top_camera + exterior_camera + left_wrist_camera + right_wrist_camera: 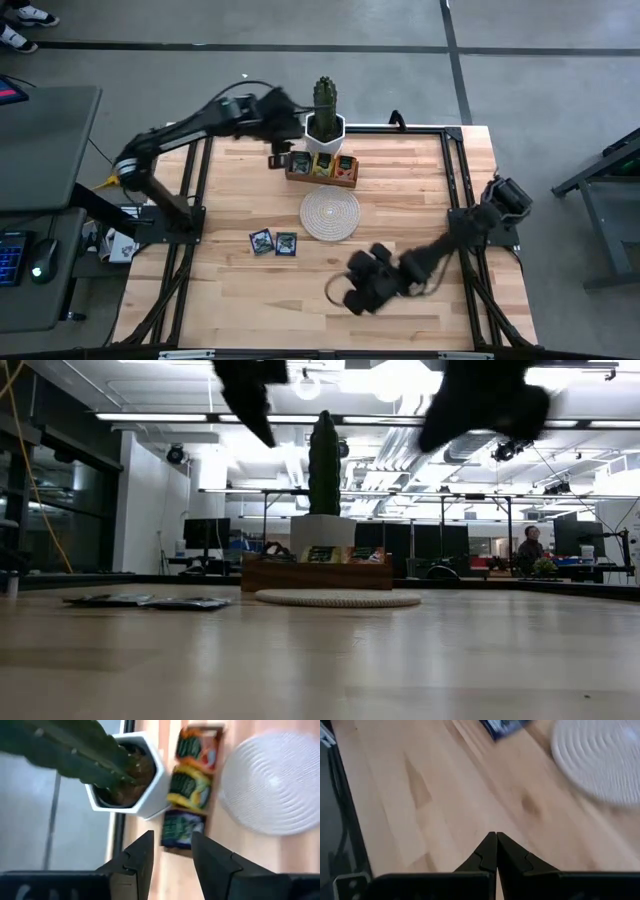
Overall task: Pick & Place Tea
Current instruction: Put the purple tea bag into the left section of the wooden organizer
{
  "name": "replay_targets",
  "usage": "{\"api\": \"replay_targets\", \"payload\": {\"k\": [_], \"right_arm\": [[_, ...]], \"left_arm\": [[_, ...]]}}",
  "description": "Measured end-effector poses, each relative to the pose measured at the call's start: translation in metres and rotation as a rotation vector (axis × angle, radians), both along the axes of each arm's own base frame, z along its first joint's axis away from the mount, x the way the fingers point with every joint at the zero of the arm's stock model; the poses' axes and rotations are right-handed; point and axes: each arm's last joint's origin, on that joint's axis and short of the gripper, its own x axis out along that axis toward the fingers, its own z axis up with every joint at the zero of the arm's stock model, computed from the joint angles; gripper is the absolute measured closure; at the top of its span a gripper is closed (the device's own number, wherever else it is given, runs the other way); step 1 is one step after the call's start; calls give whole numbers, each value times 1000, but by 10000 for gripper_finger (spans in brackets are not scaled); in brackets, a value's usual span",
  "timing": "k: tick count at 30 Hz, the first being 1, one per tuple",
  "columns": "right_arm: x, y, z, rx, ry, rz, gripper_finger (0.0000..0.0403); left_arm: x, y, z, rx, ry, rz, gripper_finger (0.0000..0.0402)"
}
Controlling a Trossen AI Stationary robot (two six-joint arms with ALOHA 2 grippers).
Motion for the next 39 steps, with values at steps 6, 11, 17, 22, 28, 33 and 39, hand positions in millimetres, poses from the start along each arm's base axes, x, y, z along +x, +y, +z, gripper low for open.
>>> {"api": "replay_targets", "payload": {"k": [6,11,17,22,28,33,39], "right_arm": [[45,-56,8,-28,-58,229,402],[63,-105,10,-28,-65,358,403],[80,-134,7,-10,-161,532,403],[94,-141,-14,9,-179,541,403],[111,-128,-41,33,-233,515,403],[122,-126,-60,67,-240,449,403],[143,-123,-55,-9,-209,482,403]], "left_arm": [[-49,-33,-37,-164,-180,54,282],[-80,-74,-87,-335,-269,166,283],[-91,-127,-120,-433,-410,246,283],[-95,-156,-136,-423,-418,309,283],[-88,-169,-150,-375,-382,345,283],[-77,-172,-165,-355,-307,314,283],[-66,-176,-180,-337,-214,224,283]]}}
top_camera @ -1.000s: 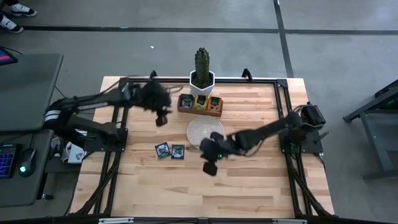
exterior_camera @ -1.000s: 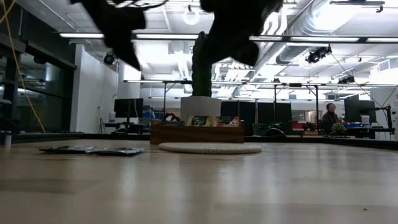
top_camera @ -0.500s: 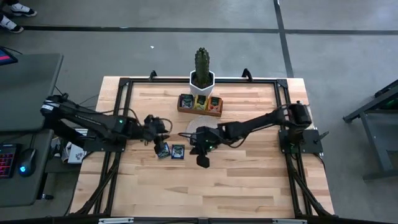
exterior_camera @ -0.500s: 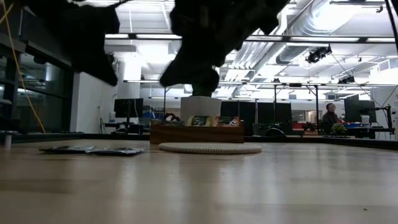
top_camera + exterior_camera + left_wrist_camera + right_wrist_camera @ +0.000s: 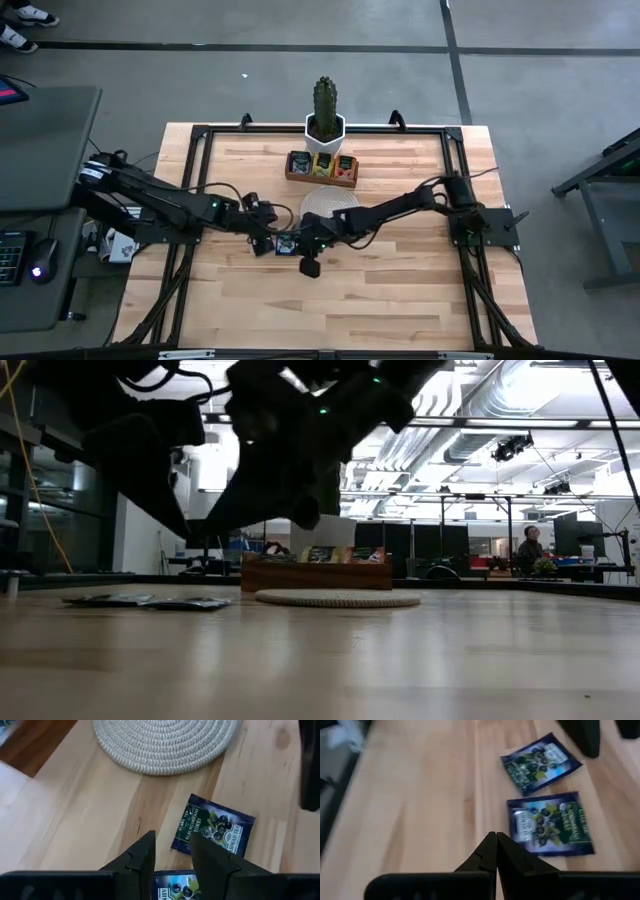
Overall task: Pick & Place Tea
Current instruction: Put the purple tea bag into the left section of the wooden organizer
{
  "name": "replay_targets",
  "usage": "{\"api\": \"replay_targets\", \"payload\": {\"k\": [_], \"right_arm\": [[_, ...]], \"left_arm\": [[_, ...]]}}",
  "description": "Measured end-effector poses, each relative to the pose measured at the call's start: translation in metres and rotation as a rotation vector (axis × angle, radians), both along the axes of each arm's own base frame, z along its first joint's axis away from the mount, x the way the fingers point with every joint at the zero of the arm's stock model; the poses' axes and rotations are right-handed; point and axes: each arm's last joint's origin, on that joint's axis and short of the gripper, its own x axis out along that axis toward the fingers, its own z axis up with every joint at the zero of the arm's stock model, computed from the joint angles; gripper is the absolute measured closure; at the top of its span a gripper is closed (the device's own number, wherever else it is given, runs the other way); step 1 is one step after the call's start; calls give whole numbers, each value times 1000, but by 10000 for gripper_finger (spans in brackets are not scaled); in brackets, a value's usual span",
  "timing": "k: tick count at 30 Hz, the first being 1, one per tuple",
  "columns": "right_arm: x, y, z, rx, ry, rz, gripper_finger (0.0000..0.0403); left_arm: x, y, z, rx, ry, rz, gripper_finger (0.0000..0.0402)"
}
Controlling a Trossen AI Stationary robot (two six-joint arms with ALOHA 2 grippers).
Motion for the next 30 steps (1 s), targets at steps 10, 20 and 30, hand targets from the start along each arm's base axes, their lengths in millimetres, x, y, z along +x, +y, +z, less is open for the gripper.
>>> {"api": "replay_targets", "payload": {"k": [10,20,30], "right_arm": [[22,0,-18,-56,82,-11,403],[25,-2,-47,-4,158,-50,403],[24,1,-60,36,204,-73,403]], "left_arm": [[-1,0,-5,16,56,-42,283],[-2,0,-5,23,67,-45,283],[2,-1,-19,-51,133,-14,283]]}}
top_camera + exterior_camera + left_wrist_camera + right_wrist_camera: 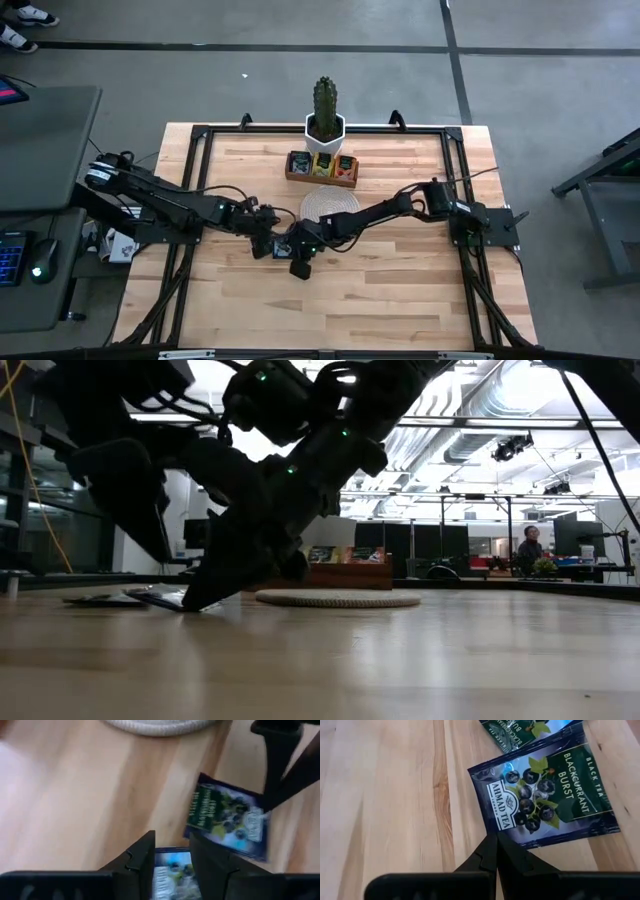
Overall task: Pick & Place Tea
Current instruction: Put the purple tea bag into the left section of the wooden organizer
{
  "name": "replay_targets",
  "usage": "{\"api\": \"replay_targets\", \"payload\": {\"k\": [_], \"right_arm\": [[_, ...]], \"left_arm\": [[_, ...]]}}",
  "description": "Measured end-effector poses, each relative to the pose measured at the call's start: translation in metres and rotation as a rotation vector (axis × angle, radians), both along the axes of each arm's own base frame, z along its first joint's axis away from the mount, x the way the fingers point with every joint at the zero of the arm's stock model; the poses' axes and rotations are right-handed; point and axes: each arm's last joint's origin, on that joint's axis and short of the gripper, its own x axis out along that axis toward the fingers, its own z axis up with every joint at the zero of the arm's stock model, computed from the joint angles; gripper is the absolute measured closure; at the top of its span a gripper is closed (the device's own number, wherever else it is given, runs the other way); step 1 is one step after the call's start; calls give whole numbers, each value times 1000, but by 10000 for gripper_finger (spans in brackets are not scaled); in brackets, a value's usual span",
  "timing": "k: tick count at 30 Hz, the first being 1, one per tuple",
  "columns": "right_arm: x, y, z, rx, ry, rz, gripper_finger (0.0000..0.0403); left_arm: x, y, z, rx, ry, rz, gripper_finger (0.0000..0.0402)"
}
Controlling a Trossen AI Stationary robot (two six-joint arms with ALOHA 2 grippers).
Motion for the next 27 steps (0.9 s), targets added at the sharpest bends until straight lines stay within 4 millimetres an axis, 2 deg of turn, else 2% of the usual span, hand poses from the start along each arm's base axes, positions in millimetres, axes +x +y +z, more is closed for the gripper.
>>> {"api": "replay_targets", "payload": {"k": [5,9,27], "right_arm": [[0,0,-1,11,7,2,403],[0,0,-1,11,7,3,403],[-1,0,-2,0,5,19,403]], "left_arm": [[8,-3,-18,-112,63,49,283],[9,-4,-21,-160,77,102,283],[22,25,-18,-409,22,242,283]]}}
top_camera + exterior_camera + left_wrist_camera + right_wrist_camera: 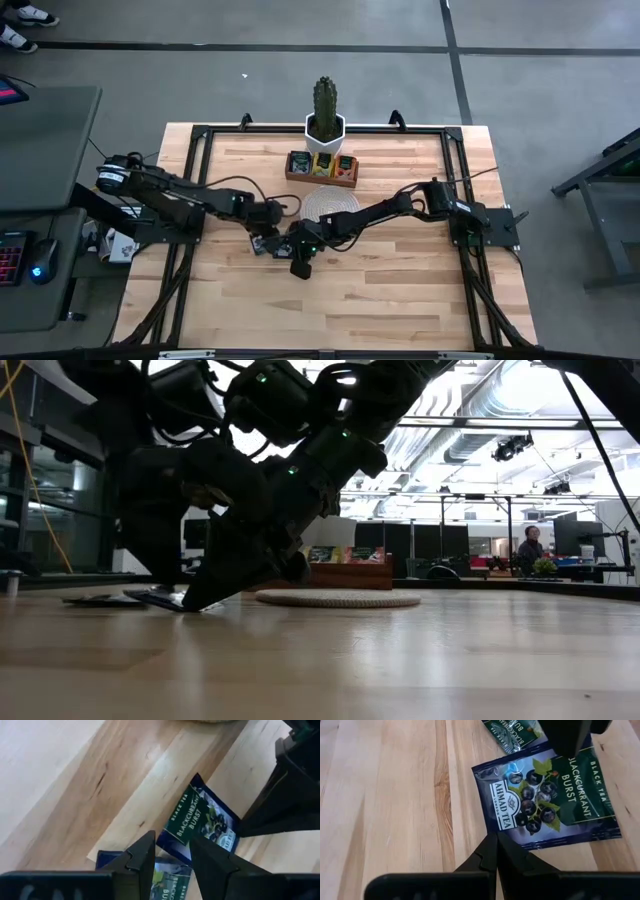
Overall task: Pick & Place Tea
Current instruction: Put the purple tea bag into the left section of the wooden organizer
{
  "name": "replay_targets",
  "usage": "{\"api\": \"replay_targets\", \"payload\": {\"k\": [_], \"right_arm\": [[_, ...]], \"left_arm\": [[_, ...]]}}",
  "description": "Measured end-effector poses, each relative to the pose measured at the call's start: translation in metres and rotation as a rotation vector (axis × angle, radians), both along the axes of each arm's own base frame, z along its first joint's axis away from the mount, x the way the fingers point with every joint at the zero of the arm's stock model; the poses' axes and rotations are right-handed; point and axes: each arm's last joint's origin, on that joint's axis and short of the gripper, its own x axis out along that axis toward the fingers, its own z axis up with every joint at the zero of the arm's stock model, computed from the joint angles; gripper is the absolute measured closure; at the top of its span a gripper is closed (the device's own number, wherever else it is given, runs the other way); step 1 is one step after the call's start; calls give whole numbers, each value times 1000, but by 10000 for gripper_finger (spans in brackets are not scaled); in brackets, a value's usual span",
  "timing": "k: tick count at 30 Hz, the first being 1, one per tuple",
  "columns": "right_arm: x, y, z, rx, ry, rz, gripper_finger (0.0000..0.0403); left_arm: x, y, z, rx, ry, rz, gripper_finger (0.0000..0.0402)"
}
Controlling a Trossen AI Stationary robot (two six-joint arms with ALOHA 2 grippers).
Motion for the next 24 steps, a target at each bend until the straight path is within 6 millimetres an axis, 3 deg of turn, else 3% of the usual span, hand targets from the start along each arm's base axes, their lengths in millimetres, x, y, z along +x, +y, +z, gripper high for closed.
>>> {"api": "replay_targets", "payload": {"k": [13,24], "right_arm": [[0,0,0,-5,-9,0,403],[0,1,0,-12,-8,3,403]], "left_arm": [[4,0,-12,-118,53,-4,283],[4,1,-16,-88,71,-39,283]]}}
